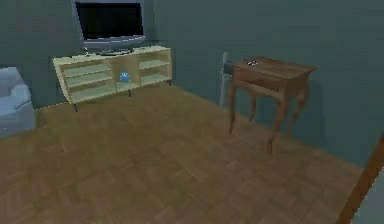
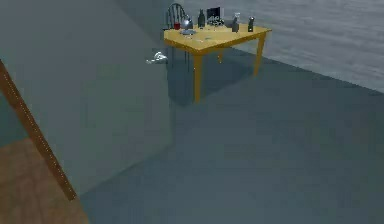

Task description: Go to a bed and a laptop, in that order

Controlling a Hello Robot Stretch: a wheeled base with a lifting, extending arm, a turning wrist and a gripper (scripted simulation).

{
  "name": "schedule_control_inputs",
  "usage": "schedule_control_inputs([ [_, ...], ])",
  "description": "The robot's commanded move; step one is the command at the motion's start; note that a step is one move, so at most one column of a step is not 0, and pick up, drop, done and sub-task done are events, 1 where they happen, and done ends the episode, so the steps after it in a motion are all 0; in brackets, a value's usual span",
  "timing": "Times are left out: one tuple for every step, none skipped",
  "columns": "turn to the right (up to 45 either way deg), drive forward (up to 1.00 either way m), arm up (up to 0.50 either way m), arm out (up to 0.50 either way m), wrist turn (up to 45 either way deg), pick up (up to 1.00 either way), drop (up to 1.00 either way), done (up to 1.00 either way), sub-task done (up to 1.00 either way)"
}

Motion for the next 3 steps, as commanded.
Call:
schedule_control_inputs([
  [45.0, 0.0, 0.0, 0.0, 0.0, 0.0, 0.0, 0.0, 0.0],
  [3.0, 0.0, 0.0, 0.0, 0.0, 0.0, 0.0, 0.0, 0.0],
  [0.0, 0.05, 0.0, 0.0, 0.0, 0.0, 0.0, 0.0, 0.0],
])
